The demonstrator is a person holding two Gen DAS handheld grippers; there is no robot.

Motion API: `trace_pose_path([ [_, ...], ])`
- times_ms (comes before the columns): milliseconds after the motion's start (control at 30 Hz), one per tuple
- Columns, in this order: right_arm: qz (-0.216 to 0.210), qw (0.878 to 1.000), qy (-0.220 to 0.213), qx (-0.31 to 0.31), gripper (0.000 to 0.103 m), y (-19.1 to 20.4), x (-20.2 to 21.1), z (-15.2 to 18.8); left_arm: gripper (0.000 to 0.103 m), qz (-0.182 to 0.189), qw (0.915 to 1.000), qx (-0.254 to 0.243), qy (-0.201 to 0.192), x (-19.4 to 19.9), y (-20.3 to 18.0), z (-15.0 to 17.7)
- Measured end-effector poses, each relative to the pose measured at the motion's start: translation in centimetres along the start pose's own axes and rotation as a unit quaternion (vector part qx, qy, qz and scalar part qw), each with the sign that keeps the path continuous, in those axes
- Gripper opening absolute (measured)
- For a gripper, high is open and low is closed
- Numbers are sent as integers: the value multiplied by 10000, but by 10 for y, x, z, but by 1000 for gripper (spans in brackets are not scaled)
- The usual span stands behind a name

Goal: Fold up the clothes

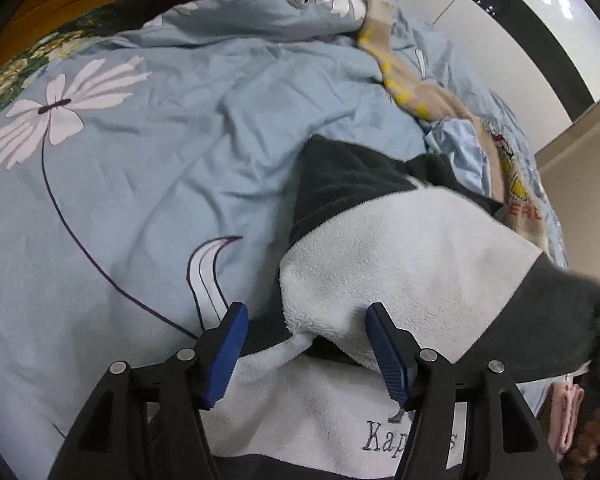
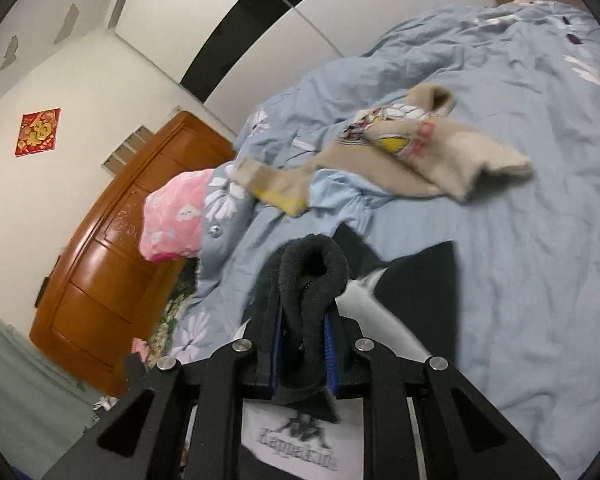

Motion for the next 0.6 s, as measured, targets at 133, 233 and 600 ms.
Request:
trace_pose_path([
  [133, 1015, 9881, 850, -782, 19, -78, -21, 53, 66, -85, 9999, -63, 85, -6, 2, 5],
  [233, 937, 9871, 664, -1113, 24, -90, -16, 60, 68, -137, 9998, -107, 129, -10, 4, 8],
  [600, 2247, 9690, 826, -611, 52, -92, 43, 77, 67, -647, 9978, -113, 101, 21, 56, 5],
])
Point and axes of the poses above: each gripper's, at about its wrist camera, not at the fingertips, and x roughly against the way its jaws point, y to its left, z to its underside, the point moved 9 cm from there along -x, roughly the way its jaws point, and after that the axes turned 10 degrees about -z, right-handed, at the moved point
